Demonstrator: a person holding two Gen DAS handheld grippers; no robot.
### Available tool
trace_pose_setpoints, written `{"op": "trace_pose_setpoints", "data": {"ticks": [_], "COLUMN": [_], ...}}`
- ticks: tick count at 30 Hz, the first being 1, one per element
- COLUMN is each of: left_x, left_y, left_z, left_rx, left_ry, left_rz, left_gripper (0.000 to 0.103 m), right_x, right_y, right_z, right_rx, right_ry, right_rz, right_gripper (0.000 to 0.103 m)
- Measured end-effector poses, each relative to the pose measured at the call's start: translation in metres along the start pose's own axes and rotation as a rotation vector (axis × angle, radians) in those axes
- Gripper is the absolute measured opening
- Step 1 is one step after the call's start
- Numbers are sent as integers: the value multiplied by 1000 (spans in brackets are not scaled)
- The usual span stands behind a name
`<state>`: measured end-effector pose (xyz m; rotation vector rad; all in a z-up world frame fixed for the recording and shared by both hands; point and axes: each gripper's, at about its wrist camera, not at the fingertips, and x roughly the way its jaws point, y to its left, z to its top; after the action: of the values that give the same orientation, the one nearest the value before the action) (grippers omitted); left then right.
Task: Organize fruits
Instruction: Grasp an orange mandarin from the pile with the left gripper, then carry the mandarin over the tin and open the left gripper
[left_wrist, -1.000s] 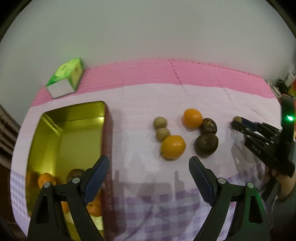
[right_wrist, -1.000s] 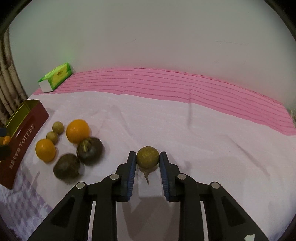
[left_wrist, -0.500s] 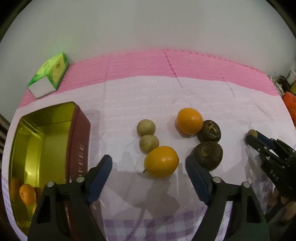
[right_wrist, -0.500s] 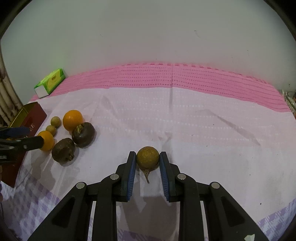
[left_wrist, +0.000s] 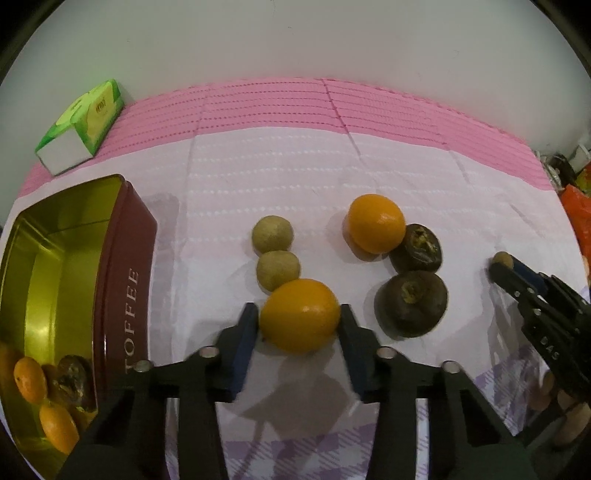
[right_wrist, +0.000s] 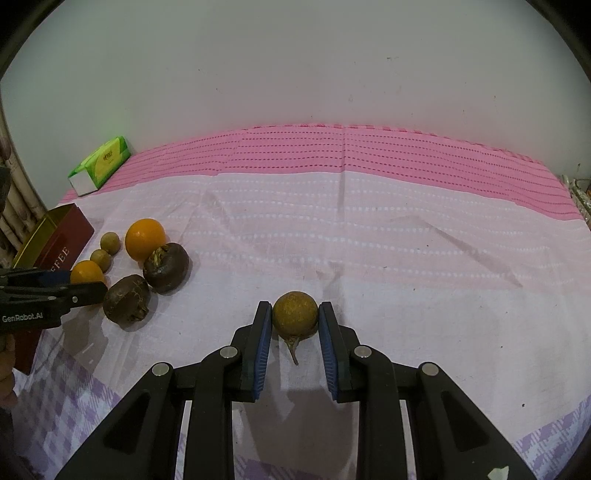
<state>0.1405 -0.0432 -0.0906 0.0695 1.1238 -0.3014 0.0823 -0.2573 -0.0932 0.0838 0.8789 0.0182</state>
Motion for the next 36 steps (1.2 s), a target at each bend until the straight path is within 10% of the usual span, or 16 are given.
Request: {"op": "trace_pose_setpoints", "data": {"ticks": [36], "left_x": [-90], "left_y": [86], "left_z": [-31], "left_rx": [-134], "left_ry": [-116], "left_rz": [122], "left_gripper": [42], "right_x": [4], "right_y": [8], "right_z": [-2], "right_rx": [-30], "right_ry": [6], "right_rz": [-48], "right_gripper": [24]}}
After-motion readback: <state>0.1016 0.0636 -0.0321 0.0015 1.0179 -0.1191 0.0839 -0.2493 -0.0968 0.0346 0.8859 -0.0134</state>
